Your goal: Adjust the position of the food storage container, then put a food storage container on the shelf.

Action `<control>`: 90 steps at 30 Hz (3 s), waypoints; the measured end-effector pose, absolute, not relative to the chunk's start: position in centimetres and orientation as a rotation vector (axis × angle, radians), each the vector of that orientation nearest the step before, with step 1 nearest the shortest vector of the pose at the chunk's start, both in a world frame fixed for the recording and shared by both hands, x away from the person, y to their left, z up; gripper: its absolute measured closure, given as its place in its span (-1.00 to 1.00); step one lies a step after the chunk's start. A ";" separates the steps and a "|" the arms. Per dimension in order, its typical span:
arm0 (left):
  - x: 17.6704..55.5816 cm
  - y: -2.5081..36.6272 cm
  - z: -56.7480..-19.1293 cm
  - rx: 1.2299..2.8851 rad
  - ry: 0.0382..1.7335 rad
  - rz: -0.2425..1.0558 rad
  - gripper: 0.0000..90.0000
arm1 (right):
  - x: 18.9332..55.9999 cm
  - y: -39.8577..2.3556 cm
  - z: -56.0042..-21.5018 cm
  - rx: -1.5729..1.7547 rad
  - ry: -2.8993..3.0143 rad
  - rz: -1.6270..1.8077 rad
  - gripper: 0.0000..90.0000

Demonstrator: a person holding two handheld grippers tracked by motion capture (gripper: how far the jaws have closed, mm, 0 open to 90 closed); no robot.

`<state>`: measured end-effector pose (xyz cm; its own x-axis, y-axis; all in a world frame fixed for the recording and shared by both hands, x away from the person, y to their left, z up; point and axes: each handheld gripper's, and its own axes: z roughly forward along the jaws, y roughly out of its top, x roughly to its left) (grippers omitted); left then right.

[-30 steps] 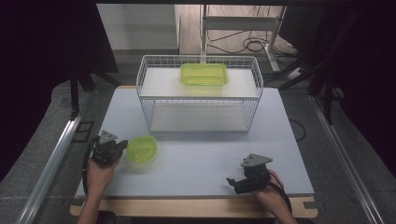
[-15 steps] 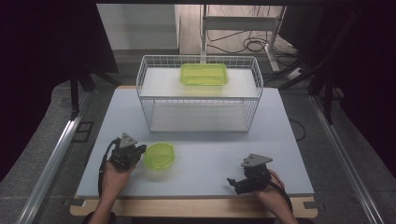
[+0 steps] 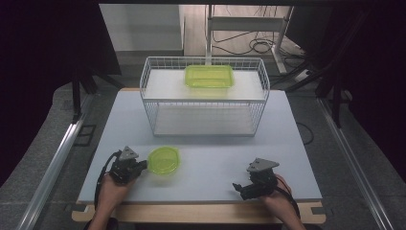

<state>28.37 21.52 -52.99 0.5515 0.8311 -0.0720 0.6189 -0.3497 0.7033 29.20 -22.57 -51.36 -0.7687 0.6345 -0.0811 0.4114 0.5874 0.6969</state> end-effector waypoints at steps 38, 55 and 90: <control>29.6 9.8 -53.0 2.200 0.874 0.265 0.93 | 29.3 -22.2 -51.8 0.857 2.534 0.954 -0.90; 27.6 11.5 -52.0 2.159 0.901 0.333 0.09 | 29.2 -22.4 -51.5 0.858 2.509 0.980 -0.89; 22.4 16.0 -52.7 2.046 0.970 0.492 -0.96 | 29.3 -22.7 -51.3 0.903 2.496 1.063 -0.89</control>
<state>22.45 16.05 -52.72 0.6300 0.7765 0.0075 0.4648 -0.3848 0.7974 29.31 -22.66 -51.34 -0.7650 0.6439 -0.0130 0.4367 0.5334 0.7244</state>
